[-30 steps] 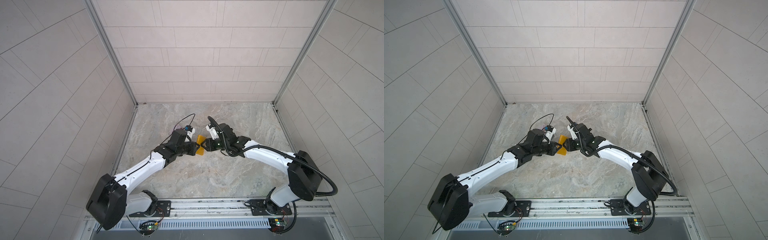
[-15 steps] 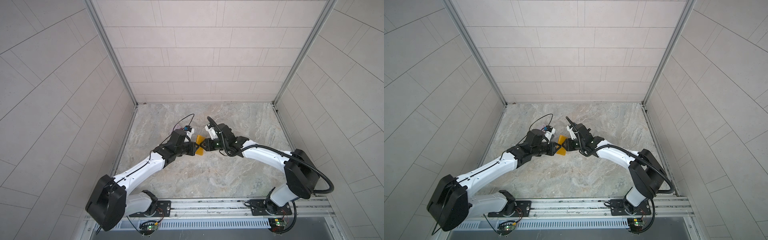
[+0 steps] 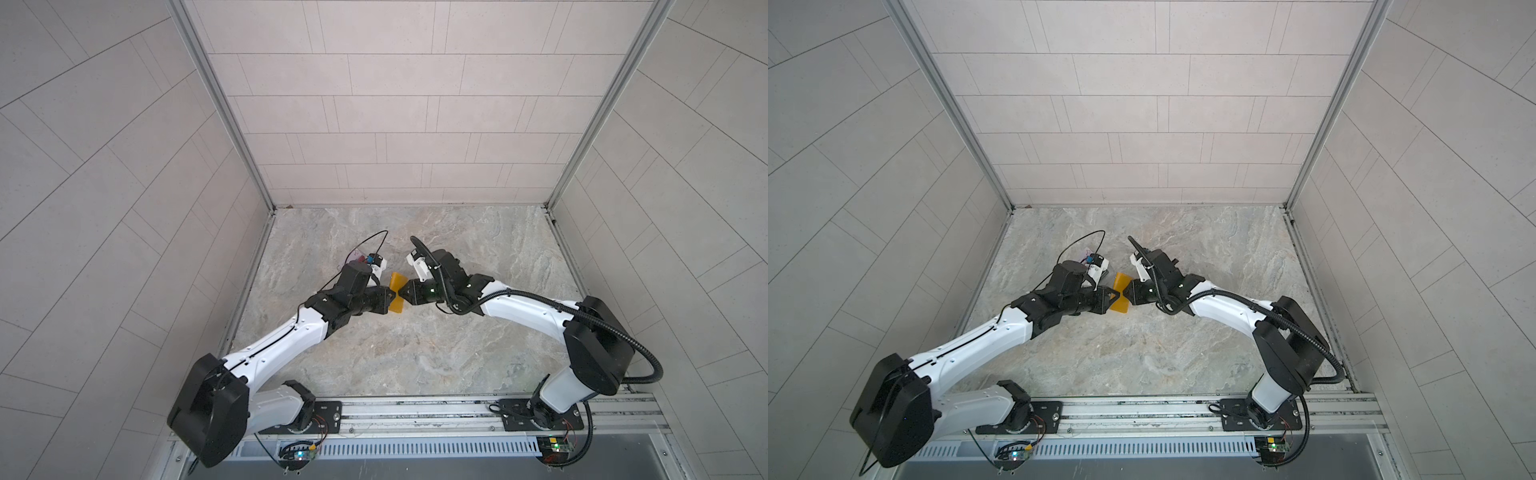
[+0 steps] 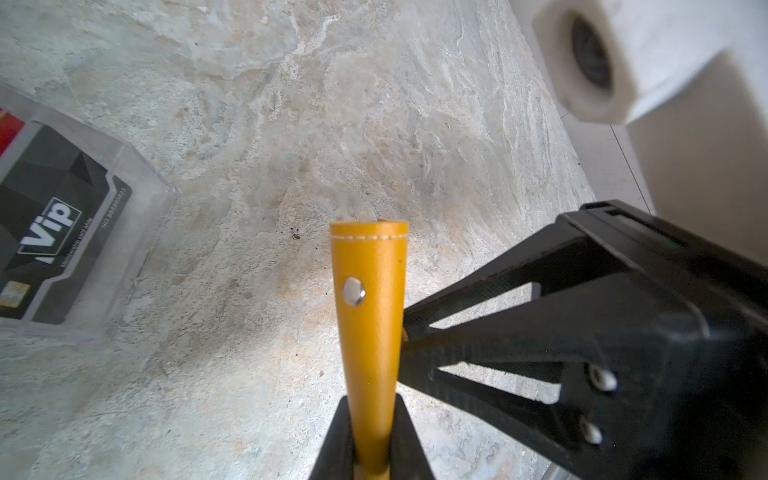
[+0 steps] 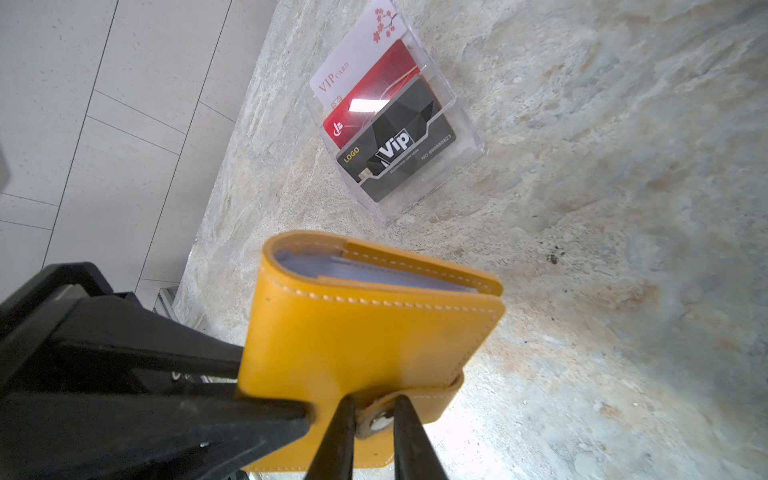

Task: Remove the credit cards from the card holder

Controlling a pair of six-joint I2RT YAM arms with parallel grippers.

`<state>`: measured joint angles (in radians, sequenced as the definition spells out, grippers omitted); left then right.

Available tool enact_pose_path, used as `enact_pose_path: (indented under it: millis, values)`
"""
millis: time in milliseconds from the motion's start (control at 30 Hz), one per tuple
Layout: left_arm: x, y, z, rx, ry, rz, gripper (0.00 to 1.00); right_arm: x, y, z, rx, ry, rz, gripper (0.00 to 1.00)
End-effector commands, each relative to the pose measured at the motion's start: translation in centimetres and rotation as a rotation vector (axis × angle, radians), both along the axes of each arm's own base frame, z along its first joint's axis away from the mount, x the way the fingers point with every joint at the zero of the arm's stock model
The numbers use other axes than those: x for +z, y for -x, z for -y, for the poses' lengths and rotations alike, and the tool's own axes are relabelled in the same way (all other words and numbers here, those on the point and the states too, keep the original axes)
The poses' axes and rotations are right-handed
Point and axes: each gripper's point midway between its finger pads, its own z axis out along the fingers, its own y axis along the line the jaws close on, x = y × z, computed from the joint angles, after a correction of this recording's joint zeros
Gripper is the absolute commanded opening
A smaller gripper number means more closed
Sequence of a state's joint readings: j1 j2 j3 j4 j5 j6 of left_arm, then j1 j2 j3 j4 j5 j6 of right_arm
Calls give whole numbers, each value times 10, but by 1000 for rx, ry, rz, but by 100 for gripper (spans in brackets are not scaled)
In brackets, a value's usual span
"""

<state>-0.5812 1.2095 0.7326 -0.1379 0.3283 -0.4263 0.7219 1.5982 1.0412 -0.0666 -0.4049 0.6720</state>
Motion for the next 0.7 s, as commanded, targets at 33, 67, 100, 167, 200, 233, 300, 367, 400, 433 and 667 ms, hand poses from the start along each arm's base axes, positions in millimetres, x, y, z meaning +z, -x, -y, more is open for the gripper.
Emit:
enact_pose_path:
  millis: [33, 67, 100, 167, 200, 233, 300, 367, 400, 433, 667]
  values:
    - [16, -1, 1, -11, 21, 66, 0, -11, -1, 8, -37, 48, -26, 16]
    - [15, -1, 1, -9, 17, 67, 0, -11, -2, 9, -39, 48, -26, 15]
    - [15, -1, 0, -7, 15, 66, 0, -12, -1, 9, -38, 51, -29, 15]
    - [14, -1, -2, -4, 7, 69, 0, -12, -1, 10, -40, 53, -30, 13]
    - [14, -1, -3, -1, 3, 71, 0, -12, -1, 10, -41, 54, -31, 12]
    - [15, 0, -4, 1, 0, 74, 0, -11, -1, 10, -41, 54, -29, 11]
    - [14, -1, -5, 7, -7, 75, 0, -12, 0, 11, -41, 56, -31, 10]
    - [14, -1, -7, 12, -14, 76, 0, -10, 0, 11, -42, 57, -27, 8]
    - [13, -2, -8, 18, -21, 75, 0, -10, 0, 12, -43, 61, -26, 8]
    - [11, -2, -9, 25, -28, 73, 0, -10, 0, 13, -40, 67, -22, 8]
    - [8, -2, -11, 31, -41, 69, 0, -7, 1, 28, -36, 151, 15, 8]
